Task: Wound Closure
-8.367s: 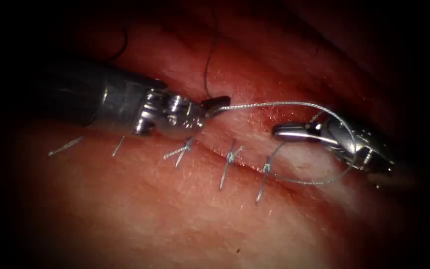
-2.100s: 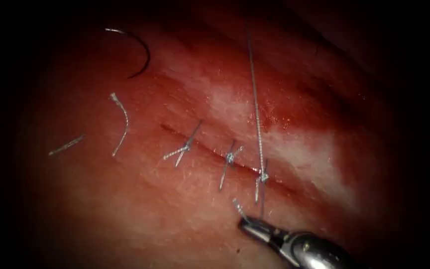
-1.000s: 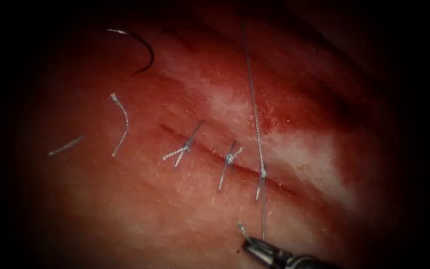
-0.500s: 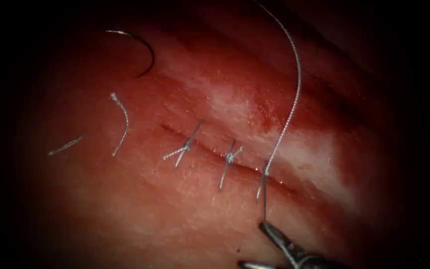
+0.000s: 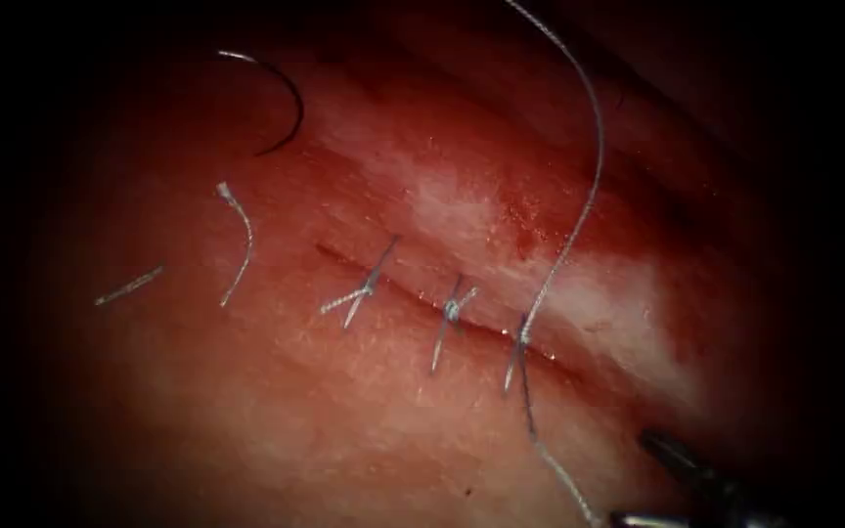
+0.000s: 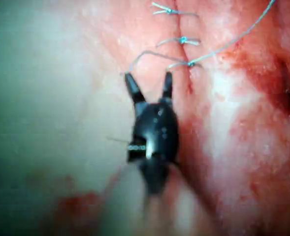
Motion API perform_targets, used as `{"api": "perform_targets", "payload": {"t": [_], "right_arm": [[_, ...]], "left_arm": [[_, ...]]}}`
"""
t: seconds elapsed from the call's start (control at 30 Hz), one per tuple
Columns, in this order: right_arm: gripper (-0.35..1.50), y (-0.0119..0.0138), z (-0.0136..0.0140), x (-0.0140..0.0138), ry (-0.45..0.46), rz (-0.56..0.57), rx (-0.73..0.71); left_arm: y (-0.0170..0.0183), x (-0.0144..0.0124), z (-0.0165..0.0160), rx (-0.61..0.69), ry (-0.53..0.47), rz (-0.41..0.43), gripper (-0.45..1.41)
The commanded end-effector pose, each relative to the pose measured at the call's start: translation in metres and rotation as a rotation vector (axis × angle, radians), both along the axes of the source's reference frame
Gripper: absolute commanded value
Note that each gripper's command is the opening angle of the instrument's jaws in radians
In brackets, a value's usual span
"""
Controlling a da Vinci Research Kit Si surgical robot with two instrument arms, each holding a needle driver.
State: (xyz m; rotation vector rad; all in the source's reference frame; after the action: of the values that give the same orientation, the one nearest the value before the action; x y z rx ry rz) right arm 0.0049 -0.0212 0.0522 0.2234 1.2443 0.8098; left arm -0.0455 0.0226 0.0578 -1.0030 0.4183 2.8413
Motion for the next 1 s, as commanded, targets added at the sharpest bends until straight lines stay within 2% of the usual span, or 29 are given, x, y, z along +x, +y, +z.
{"api": "perform_targets", "payload": {"t": [0.03,0.17,0.3,0.47,0.7,0.8,1.0], "right_arm": [[1.03,0.0002,0.0011,-0.0008,-0.013,0.015,0.002],[1.03,0.0025,0.0025,-0.0021,-0.034,0.042,0.002],[0.98,0.0060,0.0046,-0.0023,-0.061,0.074,0.003],[0.99,0.0090,0.0069,-0.0009,-0.070,0.100,0.005],[0.99,0.0102,0.0100,0.0043,-0.038,0.103,0.045],[1.06,0.0104,0.0110,0.0061,-0.021,0.104,0.070],[1.06,0.0112,0.0116,0.0072,-0.004,0.089,0.083]], "left_arm": [[0.0000,-0.0005,-0.0003,0.001,-0.002,-0.005,-0.45],[-0.0003,-0.0002,-0.0028,-0.005,-0.004,-0.005,-0.45],[-0.0008,-0.0005,-0.0047,-0.012,-0.003,0.001,-0.45],[-0.0015,-0.0005,-0.0060,-0.017,-0.006,0.003,-0.45],[-0.0007,0.0002,-0.0081,-0.063,0.008,-0.013,-0.45],[-0.0004,0.0004,-0.0090,-0.069,0.004,-0.020,-0.45],[-0.0007,0.0002,-0.0100,-0.071,0.007,-0.023,-0.45]]}}
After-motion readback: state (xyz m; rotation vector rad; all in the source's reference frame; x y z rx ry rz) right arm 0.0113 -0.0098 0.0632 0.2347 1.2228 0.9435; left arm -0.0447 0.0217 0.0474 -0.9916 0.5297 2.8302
